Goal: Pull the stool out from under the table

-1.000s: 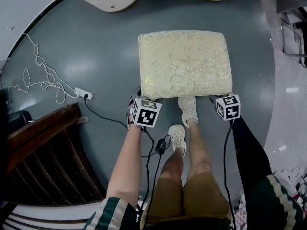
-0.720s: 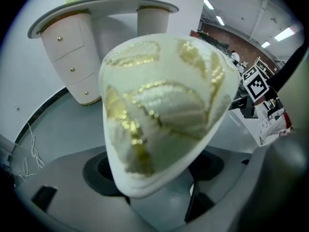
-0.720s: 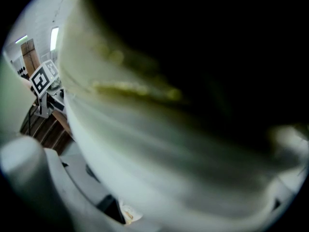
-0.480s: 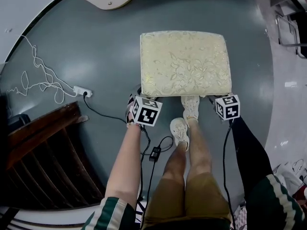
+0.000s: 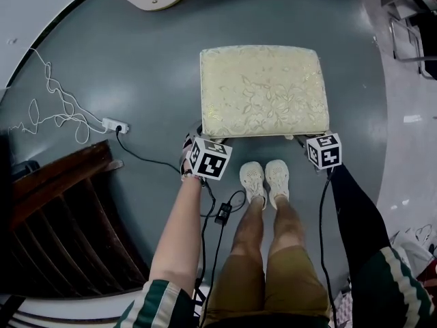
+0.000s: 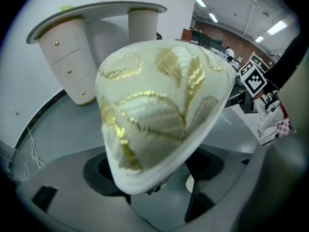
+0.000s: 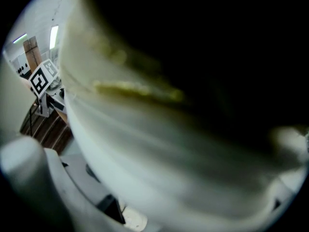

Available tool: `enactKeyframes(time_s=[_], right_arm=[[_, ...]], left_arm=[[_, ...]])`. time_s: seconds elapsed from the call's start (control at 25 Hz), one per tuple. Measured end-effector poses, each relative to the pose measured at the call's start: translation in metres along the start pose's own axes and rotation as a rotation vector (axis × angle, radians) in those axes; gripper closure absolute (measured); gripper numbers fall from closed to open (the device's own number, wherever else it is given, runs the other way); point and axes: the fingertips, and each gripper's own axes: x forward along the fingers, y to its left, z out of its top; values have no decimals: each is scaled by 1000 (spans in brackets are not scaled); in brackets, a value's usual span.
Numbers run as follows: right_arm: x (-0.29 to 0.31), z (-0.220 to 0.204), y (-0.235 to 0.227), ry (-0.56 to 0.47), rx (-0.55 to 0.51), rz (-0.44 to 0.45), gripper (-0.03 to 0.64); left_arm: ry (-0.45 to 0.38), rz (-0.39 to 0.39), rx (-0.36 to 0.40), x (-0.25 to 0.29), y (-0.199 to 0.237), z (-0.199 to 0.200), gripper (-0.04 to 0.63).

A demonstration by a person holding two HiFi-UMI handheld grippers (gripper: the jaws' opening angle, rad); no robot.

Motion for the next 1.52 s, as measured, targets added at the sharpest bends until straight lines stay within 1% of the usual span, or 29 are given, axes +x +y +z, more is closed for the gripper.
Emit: enactKeyframes(time_s=[0.16,0.28,0.48,0.88,1.04,1.16,1.28,1.52], right_arm=[[5,-3,-2,3,-1,3,212],[11,0,-6,0,-19,10,212],[17,-3,-9,12,-29,33,212],[5,0,-2,54,-9,69,212],[8,-2,-5,63,-15,82,212],[13,-2,-8,55,-25,86,212],[12,7,-12,46,-48,90,212],[12,12,-18,33,-87,79,212]], left_arm=[[10,-2,0,6,-1,-3,218],[15,9,-17,9,-1,-3,218],[46,12,-40,13,-5,-8,219],[88,9,-56,-6,-7,-5,219],[107,11,-67,-3,-10,-7,219],[108,21,-75,0,-10,-8,219],[107,31,-94,-3,-11,-5,221],[100,35,-119,1,-16,-6,221]])
